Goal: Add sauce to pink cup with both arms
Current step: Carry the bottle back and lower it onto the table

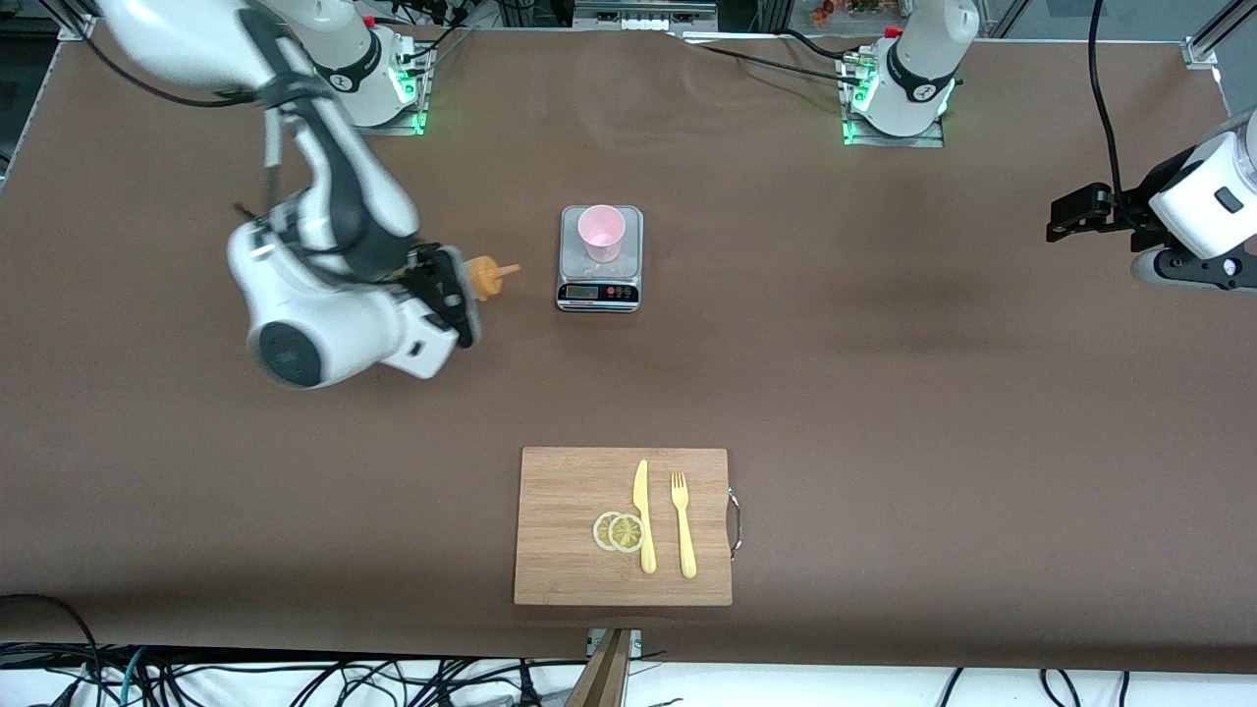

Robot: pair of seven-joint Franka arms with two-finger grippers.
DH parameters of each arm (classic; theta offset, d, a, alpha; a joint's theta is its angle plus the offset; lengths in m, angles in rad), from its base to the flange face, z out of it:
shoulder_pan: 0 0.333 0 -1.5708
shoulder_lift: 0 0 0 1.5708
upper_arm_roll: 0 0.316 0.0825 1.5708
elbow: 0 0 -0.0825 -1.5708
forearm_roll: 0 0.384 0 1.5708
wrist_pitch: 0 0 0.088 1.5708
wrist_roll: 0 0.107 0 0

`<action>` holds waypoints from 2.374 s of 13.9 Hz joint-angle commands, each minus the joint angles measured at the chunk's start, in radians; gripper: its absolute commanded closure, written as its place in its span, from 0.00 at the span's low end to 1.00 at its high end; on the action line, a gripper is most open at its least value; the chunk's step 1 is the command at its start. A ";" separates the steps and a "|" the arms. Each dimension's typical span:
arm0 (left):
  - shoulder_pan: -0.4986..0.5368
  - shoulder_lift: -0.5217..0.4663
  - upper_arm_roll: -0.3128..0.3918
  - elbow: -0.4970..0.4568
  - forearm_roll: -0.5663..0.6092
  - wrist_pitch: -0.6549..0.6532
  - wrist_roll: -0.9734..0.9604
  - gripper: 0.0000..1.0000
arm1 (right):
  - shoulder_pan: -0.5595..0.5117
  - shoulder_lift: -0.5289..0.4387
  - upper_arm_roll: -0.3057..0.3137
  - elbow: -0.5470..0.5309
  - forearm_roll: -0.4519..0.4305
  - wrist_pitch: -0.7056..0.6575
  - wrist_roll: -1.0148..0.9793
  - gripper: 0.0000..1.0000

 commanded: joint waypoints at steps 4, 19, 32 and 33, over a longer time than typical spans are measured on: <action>0.006 0.022 -0.004 0.038 0.011 -0.015 0.020 0.00 | -0.182 0.012 -0.082 -0.125 0.303 -0.003 -0.381 1.00; 0.006 0.022 -0.004 0.038 0.011 -0.017 0.020 0.00 | -0.287 0.341 -0.363 -0.177 0.750 -0.221 -0.995 1.00; 0.004 0.022 -0.004 0.038 0.010 -0.017 0.021 0.00 | -0.287 0.362 -0.464 -0.085 0.652 -0.299 -0.971 0.00; 0.006 0.022 -0.004 0.038 0.010 -0.017 0.020 0.00 | -0.285 0.361 -0.492 -0.081 0.650 -0.316 -0.966 0.00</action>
